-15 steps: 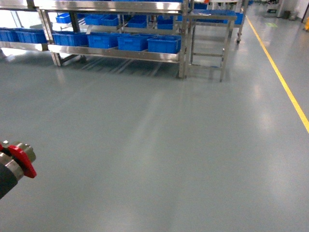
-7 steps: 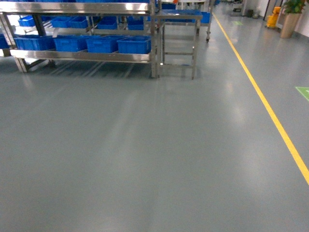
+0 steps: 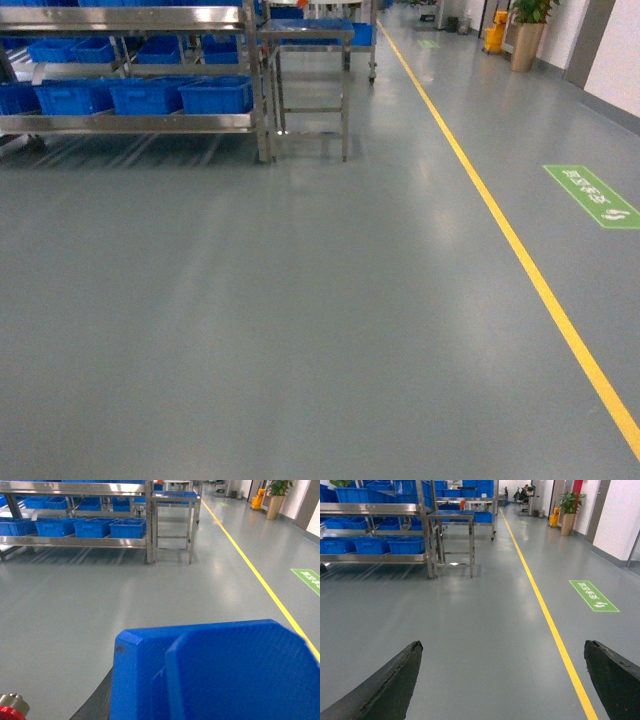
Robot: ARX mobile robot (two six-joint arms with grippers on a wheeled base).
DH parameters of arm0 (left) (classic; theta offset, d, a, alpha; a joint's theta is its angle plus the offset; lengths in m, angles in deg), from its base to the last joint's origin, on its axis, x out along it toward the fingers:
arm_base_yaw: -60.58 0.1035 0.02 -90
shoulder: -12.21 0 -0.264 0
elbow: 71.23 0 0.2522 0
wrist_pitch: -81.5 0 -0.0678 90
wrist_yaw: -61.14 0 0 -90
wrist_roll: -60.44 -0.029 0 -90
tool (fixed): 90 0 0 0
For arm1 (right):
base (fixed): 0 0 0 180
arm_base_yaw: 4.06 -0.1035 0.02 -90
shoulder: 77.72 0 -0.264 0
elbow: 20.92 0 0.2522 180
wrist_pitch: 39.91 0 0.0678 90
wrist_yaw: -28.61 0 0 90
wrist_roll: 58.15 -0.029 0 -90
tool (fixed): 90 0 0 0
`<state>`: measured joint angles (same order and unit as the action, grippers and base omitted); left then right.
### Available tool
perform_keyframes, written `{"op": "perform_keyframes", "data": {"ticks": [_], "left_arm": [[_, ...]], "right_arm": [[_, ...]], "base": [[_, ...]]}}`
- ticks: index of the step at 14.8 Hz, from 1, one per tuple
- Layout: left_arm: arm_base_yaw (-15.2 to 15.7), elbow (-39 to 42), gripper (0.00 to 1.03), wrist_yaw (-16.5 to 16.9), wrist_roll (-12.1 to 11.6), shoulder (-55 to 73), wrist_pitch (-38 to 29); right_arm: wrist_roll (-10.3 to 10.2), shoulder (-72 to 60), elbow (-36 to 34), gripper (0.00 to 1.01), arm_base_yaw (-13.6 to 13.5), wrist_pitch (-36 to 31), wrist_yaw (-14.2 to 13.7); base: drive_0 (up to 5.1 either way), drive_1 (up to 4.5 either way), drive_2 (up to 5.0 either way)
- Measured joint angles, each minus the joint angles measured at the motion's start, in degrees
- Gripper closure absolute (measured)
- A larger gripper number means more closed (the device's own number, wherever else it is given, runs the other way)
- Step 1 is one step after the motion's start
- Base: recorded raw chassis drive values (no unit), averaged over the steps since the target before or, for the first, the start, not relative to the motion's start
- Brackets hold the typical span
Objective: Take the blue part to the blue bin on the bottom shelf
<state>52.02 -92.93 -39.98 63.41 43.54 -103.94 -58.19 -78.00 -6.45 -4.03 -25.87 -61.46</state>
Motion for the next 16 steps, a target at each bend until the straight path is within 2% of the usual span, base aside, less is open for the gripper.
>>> {"op": "perform_keyframes", "data": {"ticks": [16], "left_arm": [[0.09, 0.02, 0.59, -0.24, 0.00, -0.11, -0.11]], "right_arm": [[0.00, 0.00, 0.00, 0.03, -0.02, -0.02, 0.04]], "base": [[0.0, 4.15, -4.1]]}}
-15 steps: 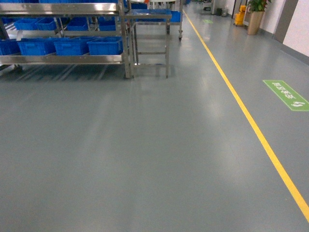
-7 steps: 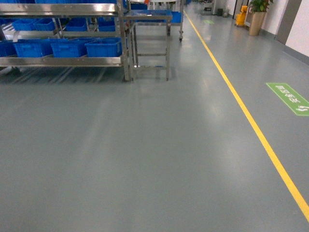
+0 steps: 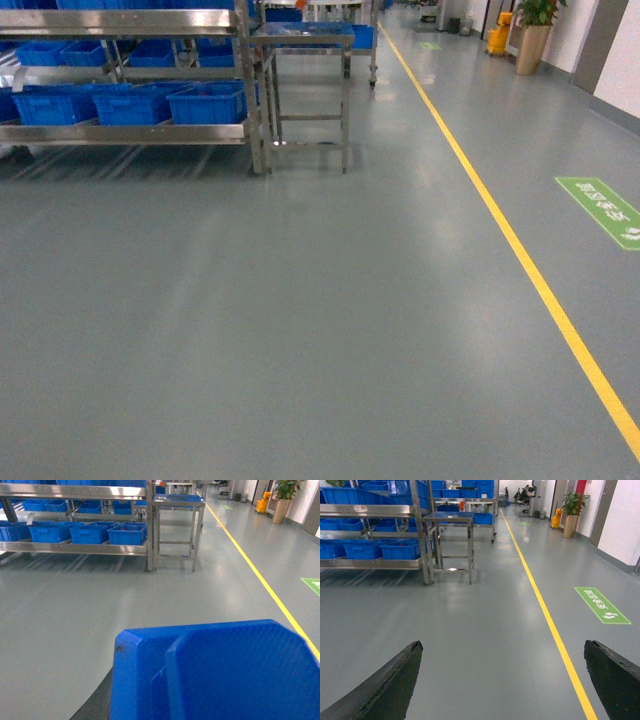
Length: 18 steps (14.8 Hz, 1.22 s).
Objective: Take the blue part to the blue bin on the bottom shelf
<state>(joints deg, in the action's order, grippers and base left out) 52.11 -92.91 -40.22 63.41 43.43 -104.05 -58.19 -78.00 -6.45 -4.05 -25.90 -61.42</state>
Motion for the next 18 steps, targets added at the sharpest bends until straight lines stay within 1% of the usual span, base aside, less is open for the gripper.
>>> {"op": "perform_keyframes", "data": {"ticks": [18], "left_arm": [[-0.02, 0.00, 0.59, -0.07, 0.00, 0.00, 0.15]], "right_arm": [[0.00, 0.00, 0.00, 0.03, 0.00, 0.00, 0.02]], "base": [[0.0, 4.15, -4.2]]}}
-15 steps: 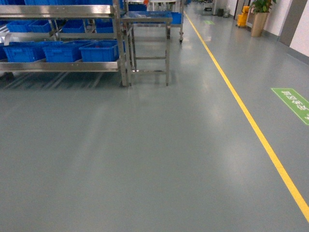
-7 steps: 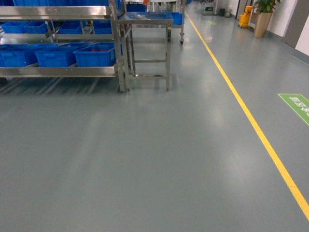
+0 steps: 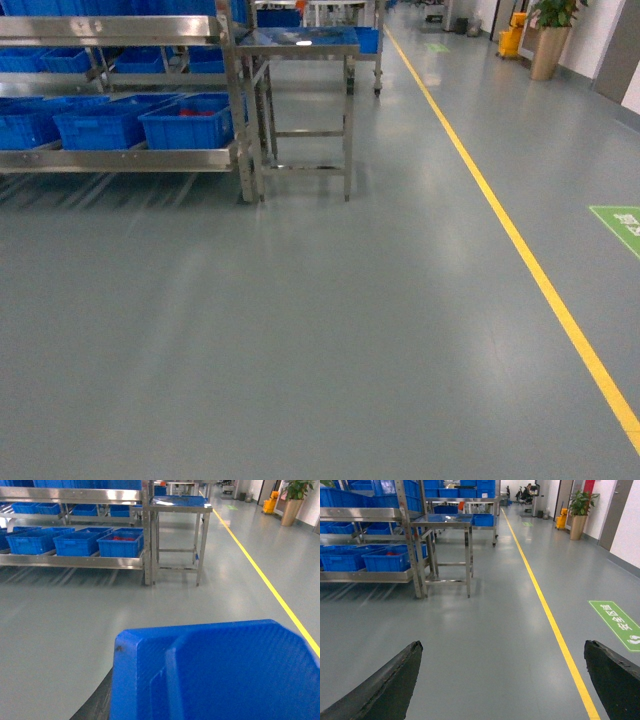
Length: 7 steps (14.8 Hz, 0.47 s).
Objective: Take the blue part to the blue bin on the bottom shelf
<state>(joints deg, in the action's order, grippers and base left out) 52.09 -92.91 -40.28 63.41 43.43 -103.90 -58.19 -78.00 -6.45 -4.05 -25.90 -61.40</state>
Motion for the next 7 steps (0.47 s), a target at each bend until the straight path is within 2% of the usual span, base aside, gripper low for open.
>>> {"op": "perform_keyframes", "data": {"ticks": [7], "left_arm": [[0.02, 0.00, 0.59, 0.07, 0.00, 0.13, -0.07]], "right_arm": [[0.02, 0.00, 0.00, 0.03, 0.00, 0.04, 0.00]], "base": [[0.1, 4.25, -4.1]]}}
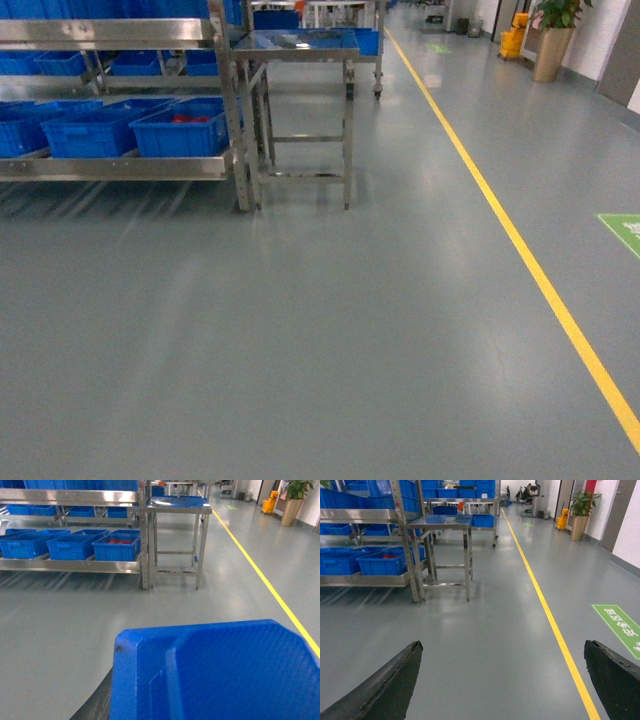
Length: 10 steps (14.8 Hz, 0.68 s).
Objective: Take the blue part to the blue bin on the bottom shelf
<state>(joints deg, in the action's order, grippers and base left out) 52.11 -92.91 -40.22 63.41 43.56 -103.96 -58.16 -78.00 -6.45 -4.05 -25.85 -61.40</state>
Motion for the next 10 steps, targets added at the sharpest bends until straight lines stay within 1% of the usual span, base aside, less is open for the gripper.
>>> {"op": "perform_keyframes", "data": {"ticks": [10], "left_arm": [[0.00, 0.00, 0.59, -0.04, 0.00, -0.02, 0.09]], "right_arm": [[-0.02, 0.00, 0.00, 0.03, 0.00, 0.02, 0.00]], "base": [[0.0, 4.16, -4.2]]}}
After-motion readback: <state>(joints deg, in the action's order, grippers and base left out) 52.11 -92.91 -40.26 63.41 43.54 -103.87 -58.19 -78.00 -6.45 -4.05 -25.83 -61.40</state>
